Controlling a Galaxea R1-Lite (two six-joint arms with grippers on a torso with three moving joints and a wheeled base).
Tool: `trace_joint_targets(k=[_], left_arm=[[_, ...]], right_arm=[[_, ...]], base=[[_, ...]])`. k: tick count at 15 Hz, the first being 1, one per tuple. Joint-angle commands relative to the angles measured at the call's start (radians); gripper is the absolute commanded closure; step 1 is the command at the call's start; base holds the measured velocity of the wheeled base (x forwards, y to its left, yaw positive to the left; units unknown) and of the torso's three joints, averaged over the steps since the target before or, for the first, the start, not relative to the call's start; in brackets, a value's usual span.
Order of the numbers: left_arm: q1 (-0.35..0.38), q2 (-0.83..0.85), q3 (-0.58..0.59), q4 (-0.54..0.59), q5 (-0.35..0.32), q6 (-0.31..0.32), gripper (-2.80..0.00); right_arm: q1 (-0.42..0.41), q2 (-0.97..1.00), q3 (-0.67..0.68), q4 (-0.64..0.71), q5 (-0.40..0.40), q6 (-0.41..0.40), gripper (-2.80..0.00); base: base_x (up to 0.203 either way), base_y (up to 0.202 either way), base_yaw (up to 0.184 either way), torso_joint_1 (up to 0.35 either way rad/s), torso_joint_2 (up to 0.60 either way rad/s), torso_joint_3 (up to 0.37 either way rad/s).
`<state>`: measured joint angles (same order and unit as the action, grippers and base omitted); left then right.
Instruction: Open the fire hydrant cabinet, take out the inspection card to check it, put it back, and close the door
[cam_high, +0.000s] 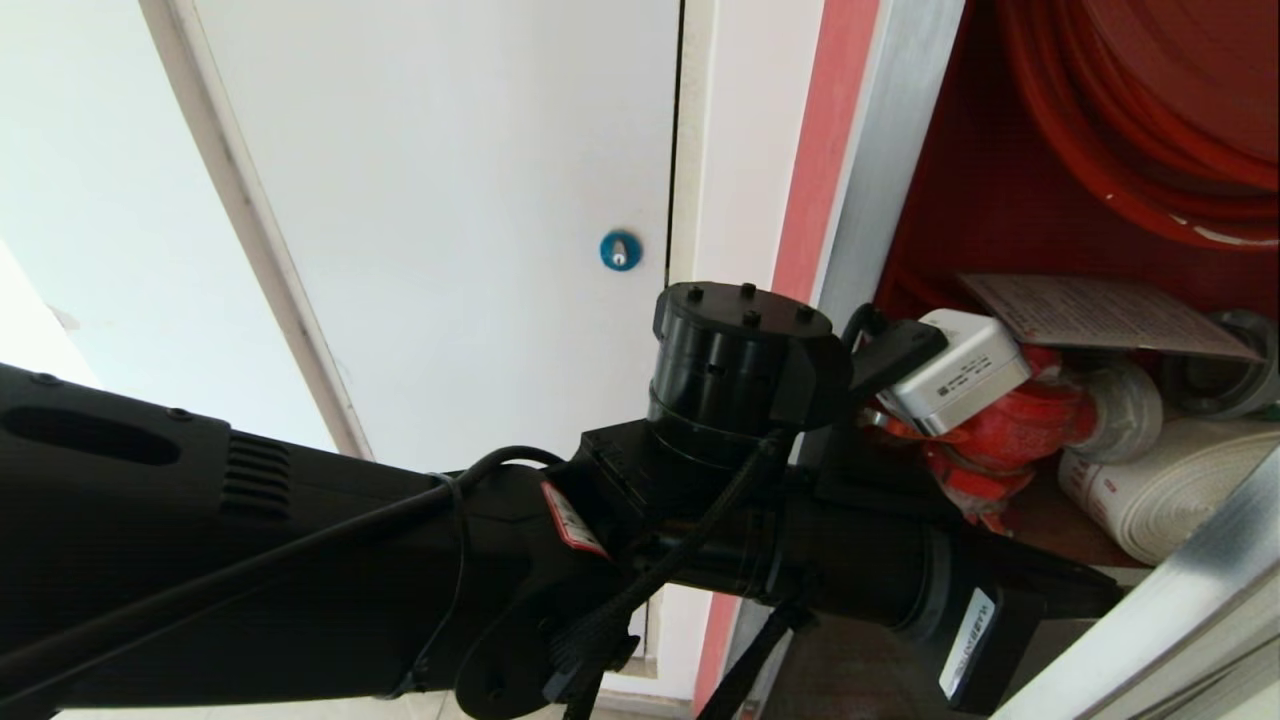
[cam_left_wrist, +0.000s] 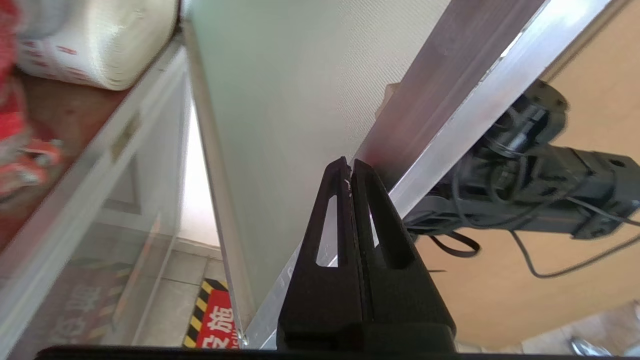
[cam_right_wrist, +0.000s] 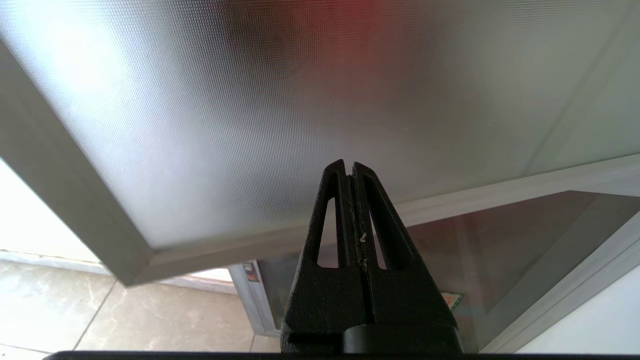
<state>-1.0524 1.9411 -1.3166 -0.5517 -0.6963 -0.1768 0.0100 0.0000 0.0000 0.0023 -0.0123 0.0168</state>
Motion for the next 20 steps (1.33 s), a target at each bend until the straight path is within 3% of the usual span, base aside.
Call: trace_joint_targets(k=[1, 7, 20], left_arm=[[-0.013, -0.002, 0.005, -0.004, -0.006, -0.001, 0.00], [-0.080, 0.004, 0.016, -0.001, -0.005, -0.001, 0.00], [-0.147, -0.017, 0.034, -0.004, -0.003, 0.000, 0.00]], right_arm=[[-0.001, -0.002, 0.000, -0.001, 0.000, 0.000, 0.00], [0.001, -0.002, 0.000, -0.001, 0.000, 0.000, 0.00], [-0.001, -0.002, 0.000, 0.001, 0.000, 0.000, 0.00]], base=[[0.000, 0.000, 0.000, 0.000, 0.00, 0.000], [0.000, 0.000, 0.000, 0.000, 0.00, 0.000], [0.000, 0.000, 0.000, 0.000, 0.00, 0.000]])
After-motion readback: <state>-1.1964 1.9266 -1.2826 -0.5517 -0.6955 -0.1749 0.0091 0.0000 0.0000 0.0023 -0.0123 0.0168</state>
